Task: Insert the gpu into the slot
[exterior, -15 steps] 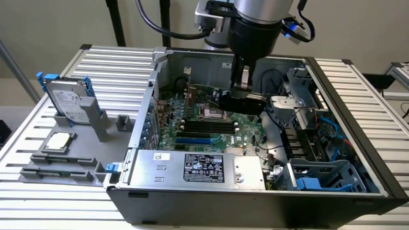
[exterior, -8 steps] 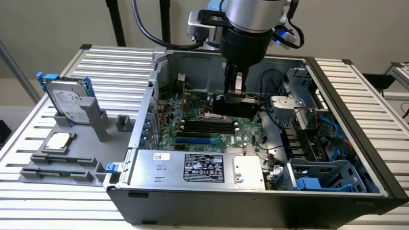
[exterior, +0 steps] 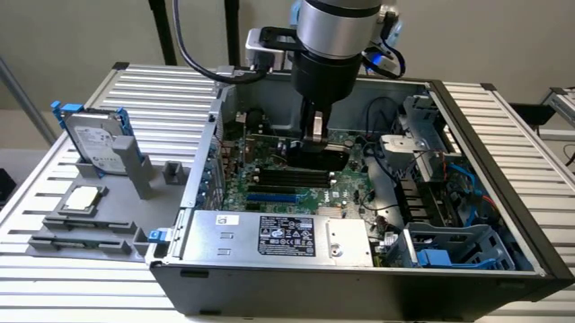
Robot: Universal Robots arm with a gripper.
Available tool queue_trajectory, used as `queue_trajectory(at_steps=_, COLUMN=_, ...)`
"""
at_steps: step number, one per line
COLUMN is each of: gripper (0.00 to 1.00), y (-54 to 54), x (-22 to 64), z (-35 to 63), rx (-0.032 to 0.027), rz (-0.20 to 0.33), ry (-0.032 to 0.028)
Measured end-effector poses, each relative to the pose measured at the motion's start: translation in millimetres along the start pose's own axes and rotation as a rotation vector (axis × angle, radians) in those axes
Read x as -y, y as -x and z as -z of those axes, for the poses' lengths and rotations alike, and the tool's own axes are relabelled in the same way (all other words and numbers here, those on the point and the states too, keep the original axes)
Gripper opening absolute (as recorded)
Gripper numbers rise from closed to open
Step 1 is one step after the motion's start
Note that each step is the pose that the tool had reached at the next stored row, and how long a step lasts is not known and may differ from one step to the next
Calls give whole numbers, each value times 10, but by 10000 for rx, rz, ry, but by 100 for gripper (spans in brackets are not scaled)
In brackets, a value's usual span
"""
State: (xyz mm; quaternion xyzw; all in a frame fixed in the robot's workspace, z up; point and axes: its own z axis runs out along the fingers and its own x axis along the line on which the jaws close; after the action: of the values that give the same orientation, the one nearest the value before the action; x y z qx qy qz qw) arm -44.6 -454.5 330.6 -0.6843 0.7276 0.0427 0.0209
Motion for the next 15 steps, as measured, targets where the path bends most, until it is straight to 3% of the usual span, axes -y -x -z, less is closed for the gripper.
queue_trajectory(at_steps=11, gripper=26, y=-66, x=-219, z=-161, rx=-3, rz=91, ry=6)
queue_trajectory(at_steps=15, gripper=26, y=-87, x=-283, z=-200, rx=0, rz=106, ry=-34)
